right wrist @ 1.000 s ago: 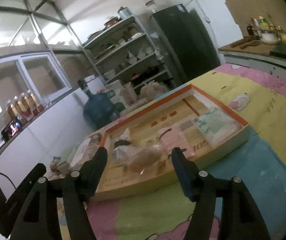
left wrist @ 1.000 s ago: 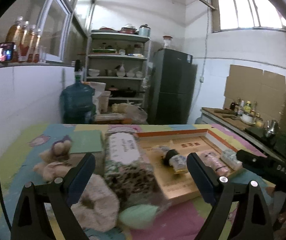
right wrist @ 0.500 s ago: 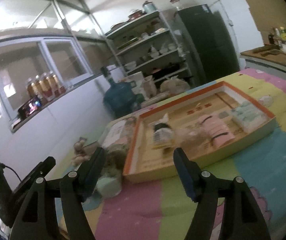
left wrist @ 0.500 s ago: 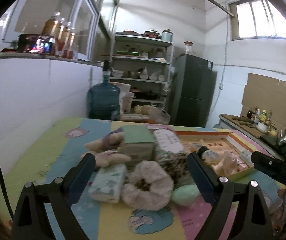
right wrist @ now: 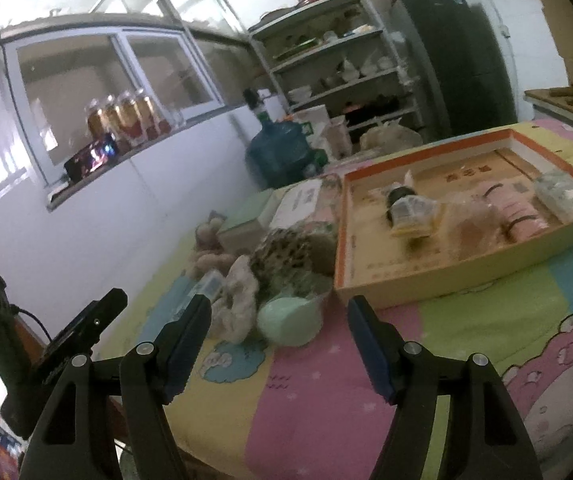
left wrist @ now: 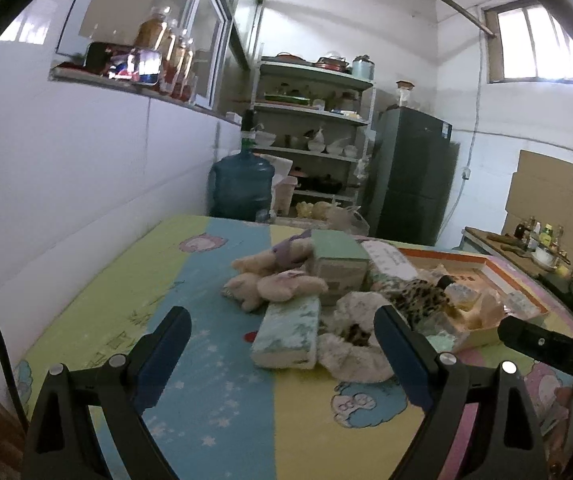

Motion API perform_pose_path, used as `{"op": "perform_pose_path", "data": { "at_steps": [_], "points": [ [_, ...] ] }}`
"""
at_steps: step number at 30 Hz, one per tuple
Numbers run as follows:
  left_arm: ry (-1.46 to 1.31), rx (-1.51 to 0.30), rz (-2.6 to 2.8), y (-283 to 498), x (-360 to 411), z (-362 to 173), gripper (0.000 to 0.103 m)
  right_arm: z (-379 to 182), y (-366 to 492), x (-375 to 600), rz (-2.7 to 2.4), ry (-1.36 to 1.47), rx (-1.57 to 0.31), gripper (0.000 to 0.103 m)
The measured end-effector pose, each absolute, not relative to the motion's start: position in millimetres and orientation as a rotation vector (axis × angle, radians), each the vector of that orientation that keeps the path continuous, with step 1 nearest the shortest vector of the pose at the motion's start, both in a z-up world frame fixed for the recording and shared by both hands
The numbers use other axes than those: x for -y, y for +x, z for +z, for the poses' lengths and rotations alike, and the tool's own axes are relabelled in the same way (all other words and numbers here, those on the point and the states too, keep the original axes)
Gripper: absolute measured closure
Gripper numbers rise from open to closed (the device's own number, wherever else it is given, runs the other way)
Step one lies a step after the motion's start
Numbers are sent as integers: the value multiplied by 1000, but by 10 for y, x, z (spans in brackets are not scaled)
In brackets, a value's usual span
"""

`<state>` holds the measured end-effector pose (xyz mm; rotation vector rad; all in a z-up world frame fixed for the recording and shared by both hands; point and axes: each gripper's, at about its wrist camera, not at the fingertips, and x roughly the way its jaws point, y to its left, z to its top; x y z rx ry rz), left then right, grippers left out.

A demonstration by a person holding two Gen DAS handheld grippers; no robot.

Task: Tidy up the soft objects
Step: 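Move both tools back over the pile of soft items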

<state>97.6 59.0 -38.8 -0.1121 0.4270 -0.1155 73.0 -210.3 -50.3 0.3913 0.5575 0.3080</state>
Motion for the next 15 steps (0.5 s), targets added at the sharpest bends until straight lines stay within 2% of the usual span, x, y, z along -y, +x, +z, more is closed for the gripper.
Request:
{"op": "perform_pose_path", "data": {
  "at_steps": [15],
  "points": [
    [-104, -523, -191, 1260, -613, -597, 10, -883, 984, 2047, 315, 421, -683, 30]
  ]
}}
